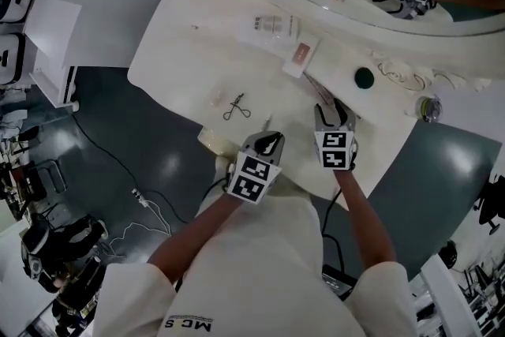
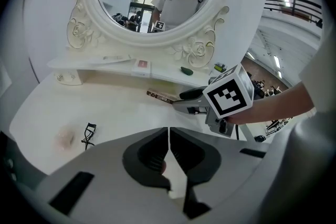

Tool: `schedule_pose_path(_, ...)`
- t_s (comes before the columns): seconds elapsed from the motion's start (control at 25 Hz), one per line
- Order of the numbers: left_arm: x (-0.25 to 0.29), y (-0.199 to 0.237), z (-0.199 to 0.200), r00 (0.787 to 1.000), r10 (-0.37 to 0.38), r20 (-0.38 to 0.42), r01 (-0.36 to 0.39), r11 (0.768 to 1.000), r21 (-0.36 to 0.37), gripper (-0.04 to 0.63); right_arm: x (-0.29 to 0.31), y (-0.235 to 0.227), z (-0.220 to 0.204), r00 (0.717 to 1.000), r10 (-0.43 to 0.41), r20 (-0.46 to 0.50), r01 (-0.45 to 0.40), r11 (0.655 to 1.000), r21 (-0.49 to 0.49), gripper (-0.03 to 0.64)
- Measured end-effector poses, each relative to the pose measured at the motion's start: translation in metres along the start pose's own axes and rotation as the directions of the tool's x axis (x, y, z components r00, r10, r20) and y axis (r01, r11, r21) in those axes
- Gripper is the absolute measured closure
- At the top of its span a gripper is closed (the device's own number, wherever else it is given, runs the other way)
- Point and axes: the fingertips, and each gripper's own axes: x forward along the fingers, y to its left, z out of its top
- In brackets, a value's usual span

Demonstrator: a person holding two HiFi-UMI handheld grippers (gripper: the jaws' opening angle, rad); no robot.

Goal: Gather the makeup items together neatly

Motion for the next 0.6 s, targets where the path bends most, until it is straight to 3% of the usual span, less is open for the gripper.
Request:
schedule_pose_path(0.32, 0.001, 0.000, -0.008, 1.000, 0.000, -0.024, 0.000, 1.000, -0.009, 0.575, 0.006, 0.012, -0.003, 0.998, 0.060, -0.031, -0.060, 0.998, -0.001, 0.437)
schedule_pose_path(0.6, -0.002, 0.000, -0.005, 1.000, 0.010, -0.013, -0.010, 1.000, -0.010, 0.575, 0.020, 0.004, 0.000, 0.999, 0.022, -0.037, -0.022, 1.000, 0.012, 0.437)
